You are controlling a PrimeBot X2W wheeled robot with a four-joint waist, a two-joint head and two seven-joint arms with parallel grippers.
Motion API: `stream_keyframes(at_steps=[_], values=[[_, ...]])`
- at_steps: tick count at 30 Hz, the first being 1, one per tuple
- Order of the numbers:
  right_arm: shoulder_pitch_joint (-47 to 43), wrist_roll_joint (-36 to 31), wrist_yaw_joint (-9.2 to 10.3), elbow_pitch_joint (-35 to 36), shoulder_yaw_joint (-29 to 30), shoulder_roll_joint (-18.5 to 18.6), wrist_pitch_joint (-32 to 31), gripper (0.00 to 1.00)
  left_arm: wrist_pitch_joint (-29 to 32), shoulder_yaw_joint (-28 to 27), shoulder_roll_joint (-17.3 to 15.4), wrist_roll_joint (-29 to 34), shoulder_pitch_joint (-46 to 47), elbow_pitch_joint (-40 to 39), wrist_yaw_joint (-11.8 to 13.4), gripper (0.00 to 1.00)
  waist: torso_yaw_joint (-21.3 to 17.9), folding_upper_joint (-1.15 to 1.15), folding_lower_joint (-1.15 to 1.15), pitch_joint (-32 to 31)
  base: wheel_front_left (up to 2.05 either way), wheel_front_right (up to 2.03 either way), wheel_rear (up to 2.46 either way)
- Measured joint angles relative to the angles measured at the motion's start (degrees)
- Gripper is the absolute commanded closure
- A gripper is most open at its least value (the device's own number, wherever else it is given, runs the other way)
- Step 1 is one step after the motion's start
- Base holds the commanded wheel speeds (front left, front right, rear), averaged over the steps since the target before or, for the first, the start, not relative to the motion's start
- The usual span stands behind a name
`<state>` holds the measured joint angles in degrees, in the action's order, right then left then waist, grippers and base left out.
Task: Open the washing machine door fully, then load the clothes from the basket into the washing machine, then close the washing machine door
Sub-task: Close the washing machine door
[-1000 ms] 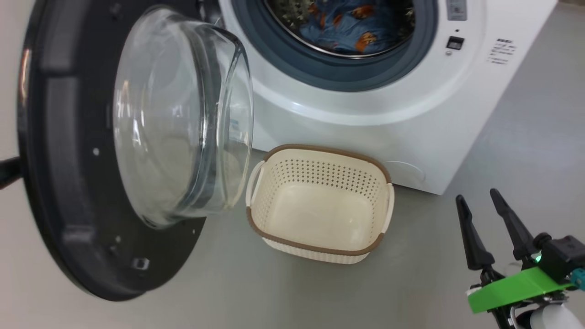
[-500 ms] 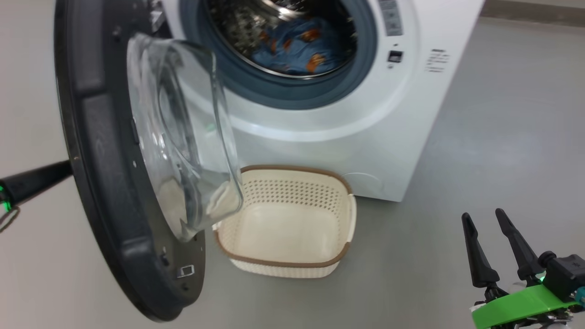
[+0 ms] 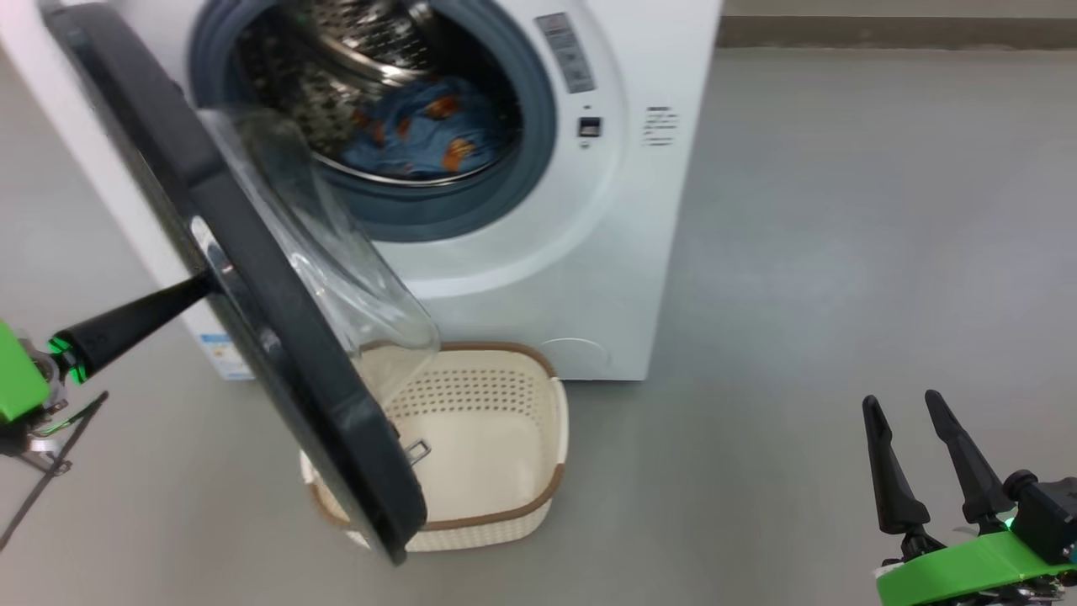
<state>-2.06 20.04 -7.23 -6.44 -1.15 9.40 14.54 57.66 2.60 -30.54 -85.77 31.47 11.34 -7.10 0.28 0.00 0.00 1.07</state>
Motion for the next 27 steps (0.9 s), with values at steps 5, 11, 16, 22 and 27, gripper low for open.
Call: stream_keyframes(at_steps=[5,11,16,22,27], values=[[-1.4,0.0,0.0,0.2,0.4,-0.1,0.0,0.0,-3.3,0.0,0.1,0.8,-0.9,-0.1,0.0,1.0,-3.5,0.0,0.0,-0.4,0.0,0.0,0.0],[-1.8,0.0,0.0,0.2,0.7,-0.1,0.0,0.0,-6.4,0.1,0.1,1.8,-1.2,-0.4,0.0,1.0,-7.4,0.0,0.0,-0.4,0.0,0.0,0.0],[-1.8,0.0,0.0,0.3,0.7,-0.1,0.0,0.0,-9.4,0.3,0.1,2.7,-1.1,-0.4,0.0,1.0,-10.6,0.0,0.0,-0.1,0.0,0.0,0.0],[-1.8,0.0,0.0,0.4,0.8,-0.1,0.0,0.0,-12.3,0.6,-0.4,3.2,-0.9,0.4,0.0,1.0,-13.8,0.0,0.0,0.4,0.0,0.0,0.0],[-1.8,0.0,0.0,0.5,1.3,-0.2,0.0,0.0,-13.4,1.5,-0.6,3.0,-0.8,0.5,0.0,1.0,-14.7,0.0,0.01,1.2,0.0,0.0,0.0]])
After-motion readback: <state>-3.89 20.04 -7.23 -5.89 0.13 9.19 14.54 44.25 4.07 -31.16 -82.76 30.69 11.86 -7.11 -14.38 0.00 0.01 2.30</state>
